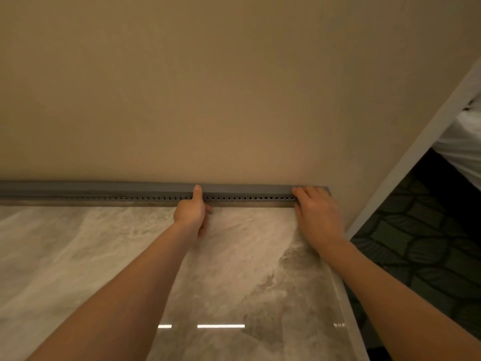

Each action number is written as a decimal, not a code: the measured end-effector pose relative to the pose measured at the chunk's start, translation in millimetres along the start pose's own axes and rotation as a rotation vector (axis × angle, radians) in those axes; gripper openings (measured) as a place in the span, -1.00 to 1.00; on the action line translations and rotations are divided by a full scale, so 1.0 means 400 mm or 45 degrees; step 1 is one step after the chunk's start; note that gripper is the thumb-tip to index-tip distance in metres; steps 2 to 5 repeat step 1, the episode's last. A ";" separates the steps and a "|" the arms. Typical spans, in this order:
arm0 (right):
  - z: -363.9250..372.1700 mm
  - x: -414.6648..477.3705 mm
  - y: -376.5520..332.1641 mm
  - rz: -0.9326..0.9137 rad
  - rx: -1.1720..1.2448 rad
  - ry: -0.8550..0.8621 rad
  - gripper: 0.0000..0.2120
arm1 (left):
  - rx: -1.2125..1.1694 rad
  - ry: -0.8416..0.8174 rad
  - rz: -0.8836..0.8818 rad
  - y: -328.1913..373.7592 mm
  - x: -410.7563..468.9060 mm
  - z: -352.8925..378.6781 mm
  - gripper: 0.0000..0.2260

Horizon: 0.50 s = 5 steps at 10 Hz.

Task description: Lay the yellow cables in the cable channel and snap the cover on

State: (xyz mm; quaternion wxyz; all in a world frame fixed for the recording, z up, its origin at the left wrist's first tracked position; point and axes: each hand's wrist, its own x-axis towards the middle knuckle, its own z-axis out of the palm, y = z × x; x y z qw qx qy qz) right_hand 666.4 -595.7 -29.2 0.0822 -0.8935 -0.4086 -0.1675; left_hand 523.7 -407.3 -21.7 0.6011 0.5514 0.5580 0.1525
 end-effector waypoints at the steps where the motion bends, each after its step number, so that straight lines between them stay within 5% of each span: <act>1: -0.027 -0.011 -0.012 0.005 -0.076 -0.179 -0.55 | 0.206 -0.047 0.097 0.007 -0.046 -0.033 -0.50; 5: -0.027 -0.011 -0.012 0.005 -0.076 -0.179 -0.55 | 0.206 -0.047 0.097 0.007 -0.046 -0.033 -0.50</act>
